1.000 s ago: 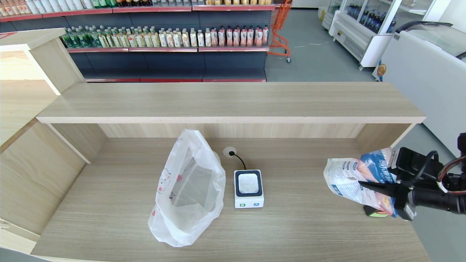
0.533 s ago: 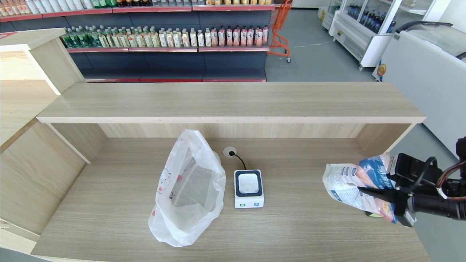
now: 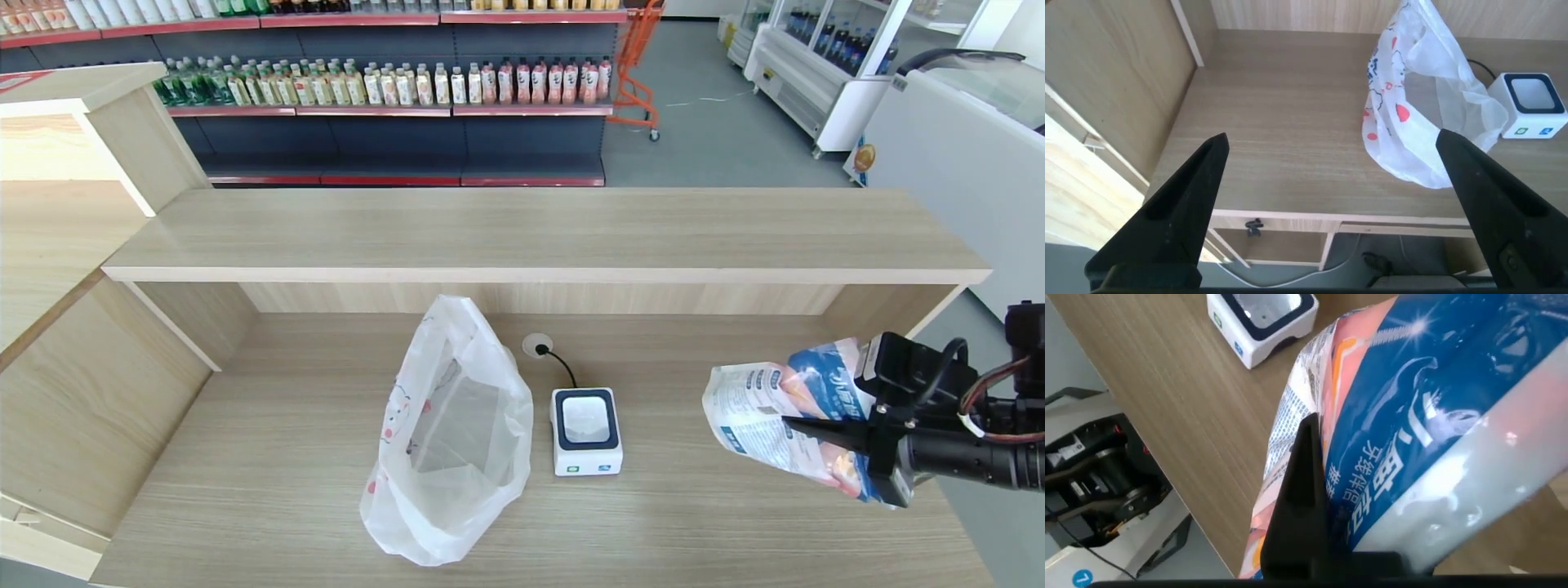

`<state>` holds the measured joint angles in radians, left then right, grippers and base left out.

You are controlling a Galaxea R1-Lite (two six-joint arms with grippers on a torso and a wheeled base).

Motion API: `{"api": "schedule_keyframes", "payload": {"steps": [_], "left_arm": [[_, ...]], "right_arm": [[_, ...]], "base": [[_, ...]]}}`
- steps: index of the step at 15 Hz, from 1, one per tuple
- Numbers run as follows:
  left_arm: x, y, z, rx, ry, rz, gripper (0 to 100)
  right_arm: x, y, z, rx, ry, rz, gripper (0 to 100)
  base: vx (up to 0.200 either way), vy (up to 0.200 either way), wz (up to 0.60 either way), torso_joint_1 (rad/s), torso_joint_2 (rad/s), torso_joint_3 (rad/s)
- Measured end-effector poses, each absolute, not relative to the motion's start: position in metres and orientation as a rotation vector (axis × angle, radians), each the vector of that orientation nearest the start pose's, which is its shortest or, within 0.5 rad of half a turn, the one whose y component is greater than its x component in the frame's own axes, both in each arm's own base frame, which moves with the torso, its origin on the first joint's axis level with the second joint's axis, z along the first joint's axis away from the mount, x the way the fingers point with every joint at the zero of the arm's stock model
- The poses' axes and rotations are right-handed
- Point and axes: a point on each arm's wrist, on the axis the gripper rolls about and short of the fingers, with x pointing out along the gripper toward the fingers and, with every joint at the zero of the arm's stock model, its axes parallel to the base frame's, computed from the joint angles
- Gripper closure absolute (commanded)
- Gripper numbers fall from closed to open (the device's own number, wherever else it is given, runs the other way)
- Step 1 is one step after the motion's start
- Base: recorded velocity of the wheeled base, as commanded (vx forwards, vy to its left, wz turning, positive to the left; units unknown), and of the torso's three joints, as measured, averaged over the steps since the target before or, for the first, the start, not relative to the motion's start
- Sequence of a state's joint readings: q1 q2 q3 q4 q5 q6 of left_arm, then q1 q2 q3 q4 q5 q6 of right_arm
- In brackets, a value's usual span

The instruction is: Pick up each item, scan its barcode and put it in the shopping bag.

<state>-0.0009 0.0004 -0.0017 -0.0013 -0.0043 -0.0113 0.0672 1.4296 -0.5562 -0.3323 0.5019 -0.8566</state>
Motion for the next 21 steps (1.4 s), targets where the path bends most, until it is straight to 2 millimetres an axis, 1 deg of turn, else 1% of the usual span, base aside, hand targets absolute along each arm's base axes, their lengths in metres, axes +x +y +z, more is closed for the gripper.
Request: {"api": "schedule_keyframes", "payload": {"steps": [4, 5, 7, 10, 14, 17, 19, 21], "left_arm": [[-0.023, 0.000, 0.076, -0.007, -0.002, -0.005, 0], [-0.023, 0.000, 0.076, -0.008, -0.002, -0.005, 0], [-0.023, 0.000, 0.076, -0.007, -0.002, -0.005, 0], [-0.023, 0.000, 0.076, -0.007, -0.003, -0.005, 0], [-0.023, 0.000, 0.076, -0.007, -0.003, -0.004, 0], [-0.023, 0.000, 0.076, -0.007, -0.003, -0.005, 0], [-0.023, 0.000, 0.076, -0.007, -0.003, -0.005, 0], [-0.023, 0.000, 0.076, -0.007, -0.003, -0.005, 0]], "right_arm": [[0.229, 0.027, 0.164, -0.662, 0.268, 0.737, 100], [0.236, 0.027, 0.162, -0.660, 0.275, 0.739, 100], [0.259, 0.030, 0.162, -0.683, 0.257, 0.742, 100], [0.289, 0.037, 0.159, -0.784, 0.191, 0.789, 100], [0.316, 0.039, 0.140, -0.917, 0.136, 0.868, 100], [0.324, 0.043, 0.124, -0.982, 0.064, 0.981, 100], [0.330, 0.039, 0.111, -1.003, 0.028, 1.037, 100], [0.337, 0.037, 0.103, -1.010, 0.004, 1.068, 100]], "base": [[0.000, 0.200, 0.00, 0.000, 0.00, 0.001], [0.000, 0.000, 0.00, 0.000, 0.00, 0.000], [0.000, 0.000, 0.00, 0.000, 0.00, 0.000], [0.000, 0.000, 0.00, 0.000, 0.00, 0.000], [0.000, 0.000, 0.00, 0.000, 0.00, 0.000], [0.000, 0.000, 0.00, 0.000, 0.00, 0.000], [0.000, 0.000, 0.00, 0.000, 0.00, 0.000], [0.000, 0.000, 0.00, 0.000, 0.00, 0.000]]}}
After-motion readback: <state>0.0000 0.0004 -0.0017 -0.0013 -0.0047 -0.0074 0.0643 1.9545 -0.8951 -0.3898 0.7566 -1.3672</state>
